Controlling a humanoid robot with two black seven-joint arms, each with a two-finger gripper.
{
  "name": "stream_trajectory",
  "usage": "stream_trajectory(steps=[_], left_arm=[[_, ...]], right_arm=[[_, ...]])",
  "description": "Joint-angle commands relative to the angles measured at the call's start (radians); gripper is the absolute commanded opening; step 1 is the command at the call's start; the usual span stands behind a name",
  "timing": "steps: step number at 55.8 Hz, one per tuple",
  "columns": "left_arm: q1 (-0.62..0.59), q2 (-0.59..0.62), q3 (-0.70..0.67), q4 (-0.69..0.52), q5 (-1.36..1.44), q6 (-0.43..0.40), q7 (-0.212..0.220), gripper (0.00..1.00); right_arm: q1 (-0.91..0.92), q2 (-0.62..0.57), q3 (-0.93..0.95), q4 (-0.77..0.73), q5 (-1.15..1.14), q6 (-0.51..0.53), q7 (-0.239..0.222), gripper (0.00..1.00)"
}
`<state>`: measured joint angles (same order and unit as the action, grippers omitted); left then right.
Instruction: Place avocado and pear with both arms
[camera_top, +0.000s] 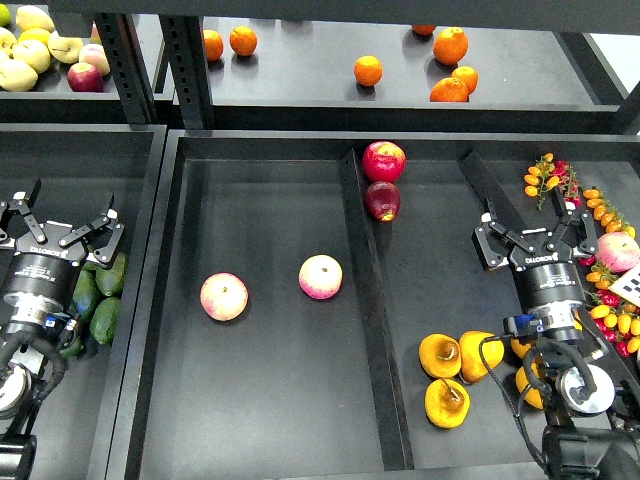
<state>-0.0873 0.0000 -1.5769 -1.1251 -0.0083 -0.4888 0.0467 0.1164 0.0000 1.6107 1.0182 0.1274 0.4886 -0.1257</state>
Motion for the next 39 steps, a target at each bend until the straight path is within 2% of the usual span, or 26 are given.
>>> stream_trajectory(steps=[1,7,18,39], left_arm=[[0.021,0.000,-0.002,-0.015,0.001,0.000,-0.001,0.99],[0.035,0.000,-0.003,-0.021,0.001,0.000,-0.007,0.99],[0.041,0.000,-0.002,-0.024,-0.001,0.000,-0.044,0.99],[0.083,0.000,0.002,-0.058,-0.001,0.000,-0.042,0.99]], right_arm=[[-0.046,0.000,0.000,0.043,0.000,0.000,0.000,0.99],[-0.078,0.000,0.000,0.065,0.000,0.000,0.000,0.99],[-0.103,0.000,0.006,0.074,0.000,0.000,0.001,0.99],[-0.101,0.000,0.002,0.080,0.000,0.000,0.001,0.99]])
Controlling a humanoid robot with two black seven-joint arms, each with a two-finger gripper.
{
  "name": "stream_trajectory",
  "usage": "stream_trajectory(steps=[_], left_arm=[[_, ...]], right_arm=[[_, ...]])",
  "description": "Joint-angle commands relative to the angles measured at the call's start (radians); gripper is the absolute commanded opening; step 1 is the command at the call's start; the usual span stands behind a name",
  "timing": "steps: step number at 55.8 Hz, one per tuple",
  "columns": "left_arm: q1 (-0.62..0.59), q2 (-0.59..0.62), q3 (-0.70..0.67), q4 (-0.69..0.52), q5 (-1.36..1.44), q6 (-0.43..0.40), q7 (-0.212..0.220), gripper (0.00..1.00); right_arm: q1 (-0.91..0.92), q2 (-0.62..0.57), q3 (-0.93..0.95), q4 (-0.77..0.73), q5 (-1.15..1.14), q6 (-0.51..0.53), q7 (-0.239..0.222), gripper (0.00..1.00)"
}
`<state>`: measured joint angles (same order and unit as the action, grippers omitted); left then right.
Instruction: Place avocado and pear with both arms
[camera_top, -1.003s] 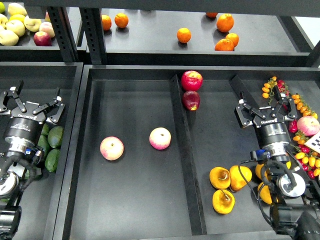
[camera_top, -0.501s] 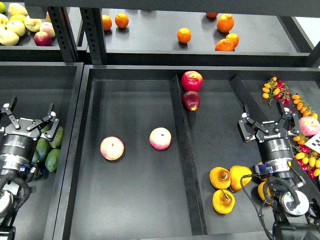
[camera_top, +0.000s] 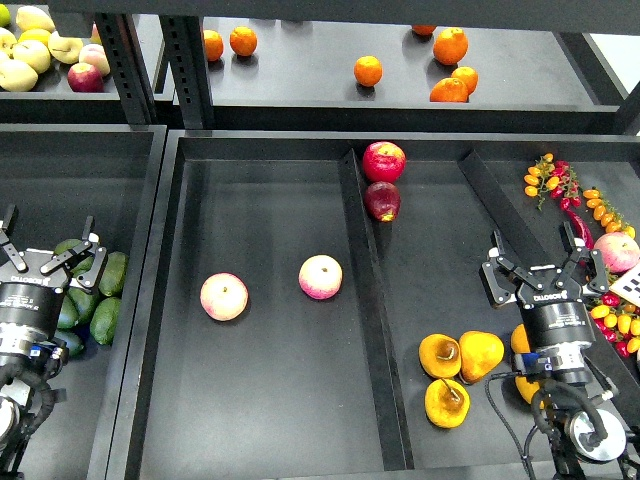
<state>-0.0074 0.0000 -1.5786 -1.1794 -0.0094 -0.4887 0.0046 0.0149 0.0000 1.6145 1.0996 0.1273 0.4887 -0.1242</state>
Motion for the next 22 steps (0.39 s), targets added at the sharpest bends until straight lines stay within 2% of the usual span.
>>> stream_trajectory(steps=[1,22], left_arm=[[0.003,0.000,0.003,-0.003,0.000,0.000,0.000,0.99],[0.004,0.000,0.006,-0.003,0.000,0.000,0.002,0.99]], right_arm=[[0.000,0.000,-0.002,-0.001,0.000,0.000,0.000,0.99],[0.000,0.000,0.001,-0.003,0.000,0.000,0.000,0.99]])
